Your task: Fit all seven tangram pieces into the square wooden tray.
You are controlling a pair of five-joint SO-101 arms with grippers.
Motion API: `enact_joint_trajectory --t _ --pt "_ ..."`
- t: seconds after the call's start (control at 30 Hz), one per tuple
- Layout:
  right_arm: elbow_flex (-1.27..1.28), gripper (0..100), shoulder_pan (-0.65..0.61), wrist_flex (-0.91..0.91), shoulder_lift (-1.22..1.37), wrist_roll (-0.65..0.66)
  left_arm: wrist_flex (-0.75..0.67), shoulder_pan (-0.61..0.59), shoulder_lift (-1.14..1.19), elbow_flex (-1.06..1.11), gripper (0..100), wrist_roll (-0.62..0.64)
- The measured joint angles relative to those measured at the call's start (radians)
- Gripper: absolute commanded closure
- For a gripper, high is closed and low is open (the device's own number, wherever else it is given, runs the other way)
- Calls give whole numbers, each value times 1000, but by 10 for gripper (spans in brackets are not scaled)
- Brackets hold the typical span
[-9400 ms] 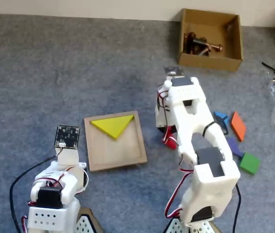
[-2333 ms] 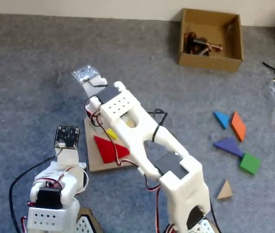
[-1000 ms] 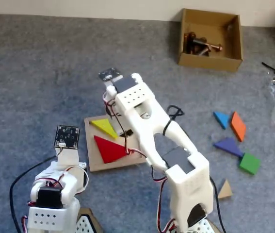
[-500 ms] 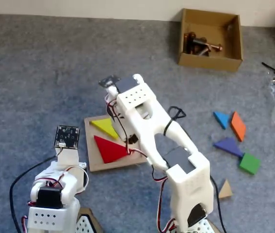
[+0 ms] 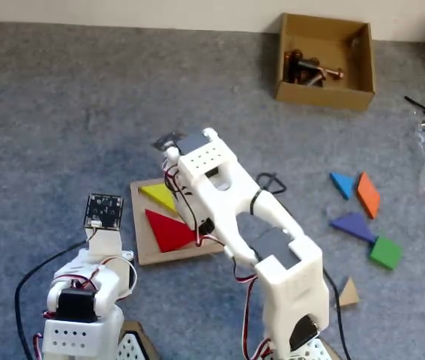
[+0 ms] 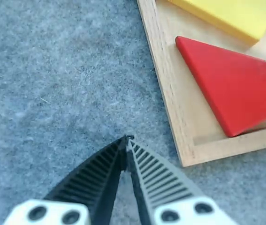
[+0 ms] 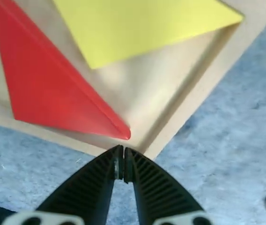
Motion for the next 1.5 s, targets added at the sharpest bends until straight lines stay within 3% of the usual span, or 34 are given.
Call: enact_joint_trajectory --t 0.57,1.03,1.5 --pt "155 995 -2 -100 -3 60 0 0 0 0 995 0" --pt "157 995 -87 -206 -2 60 0 0 0 0 995 0" --pt "86 995 -75 -230 0 60 0 0 0 0 995 0"
